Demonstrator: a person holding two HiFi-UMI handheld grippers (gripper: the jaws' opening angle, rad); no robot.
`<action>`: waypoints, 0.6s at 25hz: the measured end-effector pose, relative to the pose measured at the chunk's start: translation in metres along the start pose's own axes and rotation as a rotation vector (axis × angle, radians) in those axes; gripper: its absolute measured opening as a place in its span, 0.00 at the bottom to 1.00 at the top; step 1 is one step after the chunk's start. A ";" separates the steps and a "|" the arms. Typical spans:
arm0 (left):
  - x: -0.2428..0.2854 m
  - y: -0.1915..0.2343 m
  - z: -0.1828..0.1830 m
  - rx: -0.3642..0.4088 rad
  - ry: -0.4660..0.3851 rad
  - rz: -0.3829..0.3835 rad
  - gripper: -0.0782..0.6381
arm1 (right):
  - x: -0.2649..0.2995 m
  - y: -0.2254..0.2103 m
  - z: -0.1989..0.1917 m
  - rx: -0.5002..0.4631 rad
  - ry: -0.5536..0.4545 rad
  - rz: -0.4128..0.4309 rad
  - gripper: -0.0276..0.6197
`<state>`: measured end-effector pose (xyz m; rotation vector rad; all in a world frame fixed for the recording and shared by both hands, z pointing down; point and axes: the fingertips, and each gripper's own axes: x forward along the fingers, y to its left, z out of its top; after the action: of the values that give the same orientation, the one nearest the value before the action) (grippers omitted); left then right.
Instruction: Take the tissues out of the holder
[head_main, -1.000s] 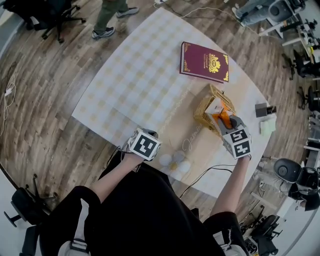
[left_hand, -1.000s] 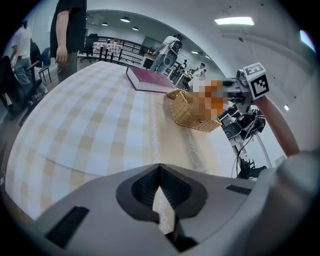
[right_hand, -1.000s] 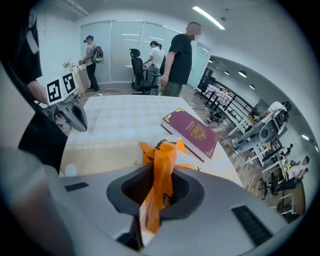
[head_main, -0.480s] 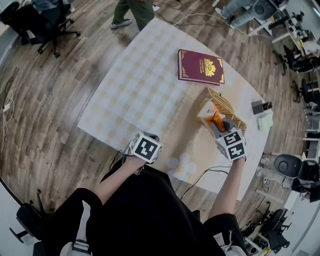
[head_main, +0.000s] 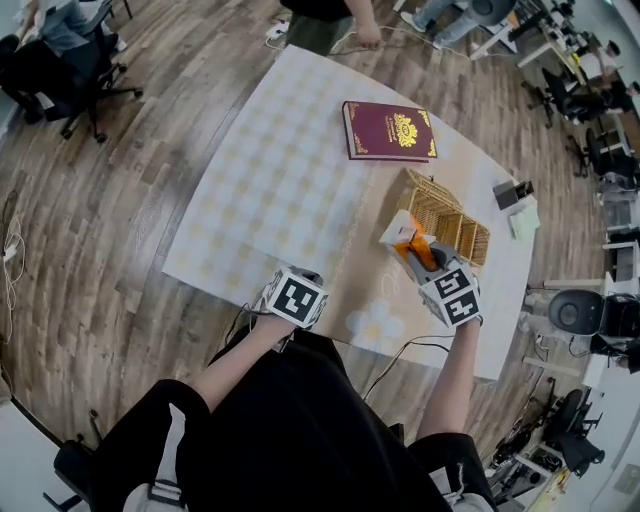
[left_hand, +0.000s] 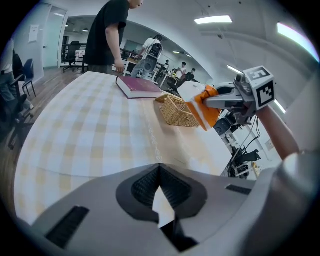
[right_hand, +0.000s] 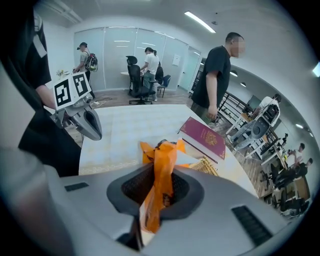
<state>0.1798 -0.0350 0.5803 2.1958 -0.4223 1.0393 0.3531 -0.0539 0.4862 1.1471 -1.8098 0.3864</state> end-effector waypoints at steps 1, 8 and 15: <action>-0.001 -0.002 -0.002 0.006 0.001 -0.008 0.11 | -0.001 0.006 -0.001 0.005 0.001 0.002 0.12; 0.001 -0.008 0.029 0.014 0.085 -0.062 0.11 | 0.006 -0.001 0.004 0.106 0.012 0.038 0.12; -0.007 -0.023 -0.027 0.057 0.077 -0.063 0.11 | -0.004 0.075 -0.016 0.163 -0.034 0.015 0.12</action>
<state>0.1727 0.0003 0.5776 2.1966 -0.2900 1.1093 0.2998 -0.0021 0.5065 1.2590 -1.8445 0.5343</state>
